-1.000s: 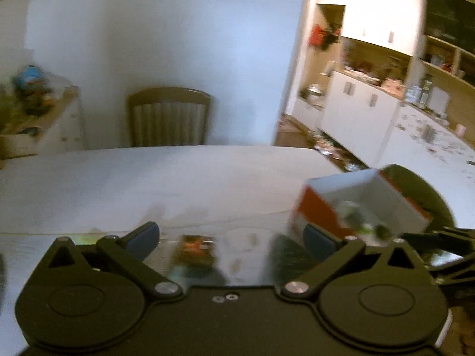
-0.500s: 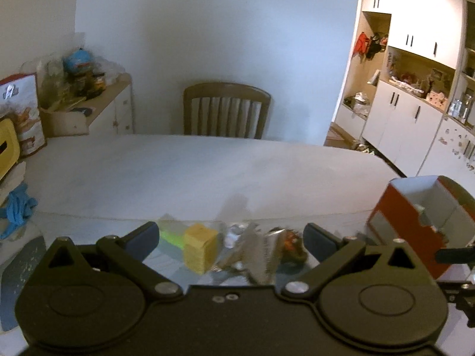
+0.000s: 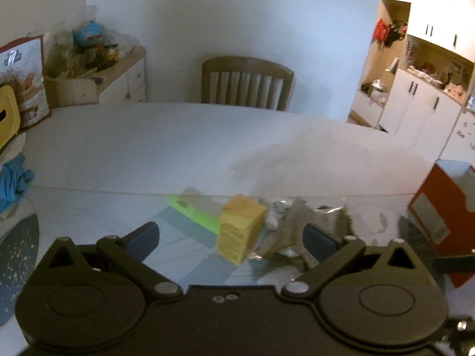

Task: Organize objects
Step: 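Withdraw both tools from the box back toward the table items, then grasp the green-tasseled charm pouch with the right tool while the left grasps the yellow box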

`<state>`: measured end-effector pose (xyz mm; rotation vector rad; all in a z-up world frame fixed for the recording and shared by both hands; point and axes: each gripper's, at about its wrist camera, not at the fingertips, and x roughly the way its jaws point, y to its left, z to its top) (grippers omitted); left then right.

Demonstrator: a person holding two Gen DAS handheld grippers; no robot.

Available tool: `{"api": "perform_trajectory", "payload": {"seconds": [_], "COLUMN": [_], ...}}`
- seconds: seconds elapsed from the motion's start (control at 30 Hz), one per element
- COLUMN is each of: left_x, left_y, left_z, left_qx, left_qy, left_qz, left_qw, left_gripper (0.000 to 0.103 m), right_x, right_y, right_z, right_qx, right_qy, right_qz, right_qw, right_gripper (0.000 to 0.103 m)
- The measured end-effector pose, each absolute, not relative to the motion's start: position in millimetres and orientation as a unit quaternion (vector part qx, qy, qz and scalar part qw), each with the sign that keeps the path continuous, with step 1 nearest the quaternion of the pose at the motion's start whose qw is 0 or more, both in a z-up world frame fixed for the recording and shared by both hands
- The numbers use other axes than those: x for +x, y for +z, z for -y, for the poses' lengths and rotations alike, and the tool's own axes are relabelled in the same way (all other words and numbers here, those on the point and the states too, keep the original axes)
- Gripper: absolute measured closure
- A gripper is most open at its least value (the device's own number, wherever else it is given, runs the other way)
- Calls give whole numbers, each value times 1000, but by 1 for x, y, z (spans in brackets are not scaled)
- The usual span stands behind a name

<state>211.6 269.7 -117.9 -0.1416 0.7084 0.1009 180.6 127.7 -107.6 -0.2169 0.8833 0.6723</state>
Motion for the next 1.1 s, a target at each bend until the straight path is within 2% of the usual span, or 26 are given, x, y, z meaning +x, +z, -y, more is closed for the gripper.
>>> {"api": "perform_trajectory", "payload": {"seconds": [0.17, 0.23, 0.3, 0.33, 0.53, 0.9, 0.97, 1.1], "left_x": [221, 225, 229, 231, 235, 240, 239, 239], "left_y": [-127, -133, -140, -144, -151, -159, -160, -160], "left_z": [-278, -279, -281, -282, -281, -282, -281, -277], "left_qx": [-79, -77, -78, -80, -87, -74, -74, -66], "left_qy": [39, 32, 27, 27, 13, -5, -12, -11], "left_qz": [-351, -354, -362, -367, -366, -363, -361, -360], "left_qw": [932, 932, 929, 926, 926, 929, 930, 930], "left_gripper": [5, 10, 23, 26, 29, 60, 66, 67], "right_x": [188, 190, 193, 194, 197, 202, 201, 198], "right_y": [-124, -130, -136, -139, -146, -154, -155, -155], "right_z": [-145, -151, -155, -157, -164, -170, -171, -173], "right_qx": [-117, -123, -125, -127, -130, -130, -131, -139], "right_qy": [336, 339, 340, 340, 352, 357, 359, 363], "right_qz": [-434, -439, -445, -449, -452, -460, -460, -458], "right_qw": [828, 823, 819, 817, 809, 802, 801, 799], "right_gripper": [18, 18, 18, 18, 18, 18, 24, 36]}}
